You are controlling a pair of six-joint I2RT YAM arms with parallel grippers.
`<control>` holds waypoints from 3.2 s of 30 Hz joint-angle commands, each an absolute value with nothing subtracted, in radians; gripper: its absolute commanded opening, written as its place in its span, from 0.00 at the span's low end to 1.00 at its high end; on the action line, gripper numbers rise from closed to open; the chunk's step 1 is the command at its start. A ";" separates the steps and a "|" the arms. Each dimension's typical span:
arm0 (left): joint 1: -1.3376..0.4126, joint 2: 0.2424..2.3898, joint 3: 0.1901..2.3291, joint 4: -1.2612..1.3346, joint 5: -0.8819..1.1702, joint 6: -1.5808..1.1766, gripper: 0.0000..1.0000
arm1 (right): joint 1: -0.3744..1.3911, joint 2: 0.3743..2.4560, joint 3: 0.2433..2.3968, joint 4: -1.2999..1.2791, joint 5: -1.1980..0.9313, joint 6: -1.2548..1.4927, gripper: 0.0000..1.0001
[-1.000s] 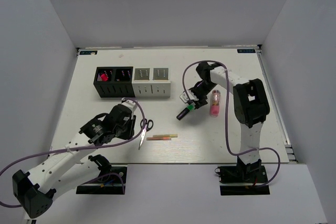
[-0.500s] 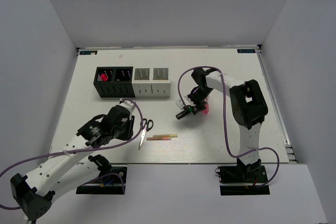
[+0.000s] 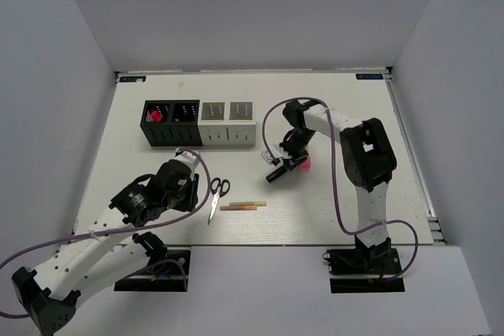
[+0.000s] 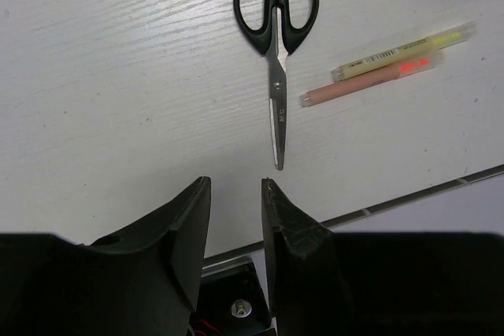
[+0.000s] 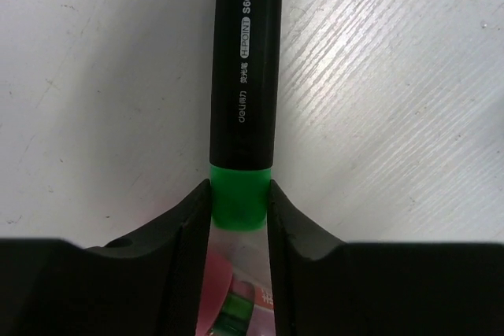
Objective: Sort the stationery into containers
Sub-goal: Pick up the pen from the center of the board, then place the pen in the storage box.
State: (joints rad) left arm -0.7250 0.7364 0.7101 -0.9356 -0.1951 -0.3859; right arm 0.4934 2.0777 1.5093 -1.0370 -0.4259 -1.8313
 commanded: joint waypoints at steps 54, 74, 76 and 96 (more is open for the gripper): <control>-0.730 0.561 0.917 -1.082 -0.569 -0.420 0.42 | 0.647 1.997 2.132 -0.917 -0.370 -1.085 0.00; -0.729 0.509 0.953 -1.054 -0.681 -0.428 0.43 | 0.928 2.255 2.220 -0.166 -0.032 -1.164 0.00; -0.729 0.496 0.946 -1.057 -0.722 -0.440 0.43 | 0.940 2.266 2.181 -0.109 -0.026 -1.213 0.00; -0.729 0.359 1.014 -1.118 -0.899 -0.483 0.43 | 0.989 2.465 2.227 0.172 -0.077 -1.641 0.00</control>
State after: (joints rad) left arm -0.7250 0.3691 0.9985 -1.0996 -0.8825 -0.4767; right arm 0.9833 2.4535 2.1921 0.0723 -0.0547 -1.5257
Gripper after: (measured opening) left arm 0.431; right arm 0.340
